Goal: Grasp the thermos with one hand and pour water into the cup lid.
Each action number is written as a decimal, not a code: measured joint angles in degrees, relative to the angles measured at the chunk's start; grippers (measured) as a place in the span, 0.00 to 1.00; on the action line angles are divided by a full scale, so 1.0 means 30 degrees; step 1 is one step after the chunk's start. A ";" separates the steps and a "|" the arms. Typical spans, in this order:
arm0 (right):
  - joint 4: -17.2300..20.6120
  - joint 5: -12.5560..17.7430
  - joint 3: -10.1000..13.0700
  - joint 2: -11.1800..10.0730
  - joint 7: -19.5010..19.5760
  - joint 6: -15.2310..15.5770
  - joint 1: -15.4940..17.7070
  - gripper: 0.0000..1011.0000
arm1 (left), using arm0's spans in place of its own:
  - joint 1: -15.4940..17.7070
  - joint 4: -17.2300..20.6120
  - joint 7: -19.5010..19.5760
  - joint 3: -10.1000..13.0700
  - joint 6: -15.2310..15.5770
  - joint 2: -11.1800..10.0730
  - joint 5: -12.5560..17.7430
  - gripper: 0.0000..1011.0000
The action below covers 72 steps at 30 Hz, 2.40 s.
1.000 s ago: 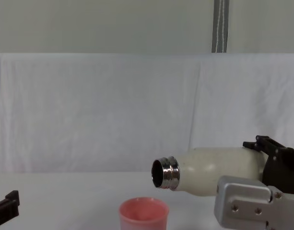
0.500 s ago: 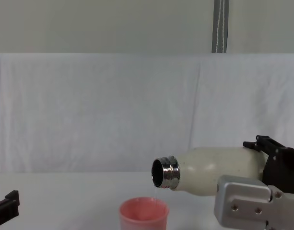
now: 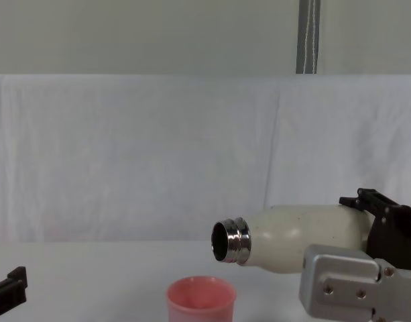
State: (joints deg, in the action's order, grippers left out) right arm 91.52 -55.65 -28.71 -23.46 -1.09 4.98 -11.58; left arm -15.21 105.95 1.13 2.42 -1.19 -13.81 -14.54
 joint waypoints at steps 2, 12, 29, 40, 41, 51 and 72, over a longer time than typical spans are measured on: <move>0.0000 -0.0003 -0.0010 0.0002 0.0000 -0.0001 -0.0003 0.94 | 0.0000 0.0000 0.0002 0.0000 0.0000 0.0000 0.0000 0.99; 0.0000 -0.0096 -0.0065 -0.0027 -0.0011 -0.0008 -0.0043 0.94 | 0.0000 0.0000 0.0001 0.0000 0.0000 0.0001 0.0000 0.99; 0.0038 -0.0183 -0.0125 -0.0088 -0.0032 -0.0006 -0.0082 0.94 | 0.0000 0.0000 0.0001 -0.0001 0.0000 0.0000 0.0000 0.99; 0.0045 -0.0177 -0.0119 -0.0112 -0.0075 -0.0016 -0.0150 0.94 | 0.0000 0.0000 0.0001 0.0000 0.0000 0.0001 -0.0001 0.99; 0.0045 -0.0173 -0.0119 -0.0110 -0.0082 -0.0018 -0.0153 0.94 | 0.0000 0.0000 0.0001 0.0000 0.0000 0.0001 0.0000 0.99; -0.0013 -0.0113 -0.0126 -0.0086 -0.0111 -0.0063 -0.0216 0.94 | 0.0000 0.0000 0.0001 0.0000 0.0000 0.0000 0.0000 0.99; -0.0062 -0.0086 -0.0161 -0.0096 -0.0139 -0.0065 -0.0246 0.94 | 0.0000 0.0000 0.0001 -0.0001 0.0000 0.0001 -0.0001 0.99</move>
State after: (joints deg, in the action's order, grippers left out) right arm 91.34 -55.91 -29.19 -23.75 -1.51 4.79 -12.32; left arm -15.21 105.95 1.14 2.41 -1.19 -13.80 -14.55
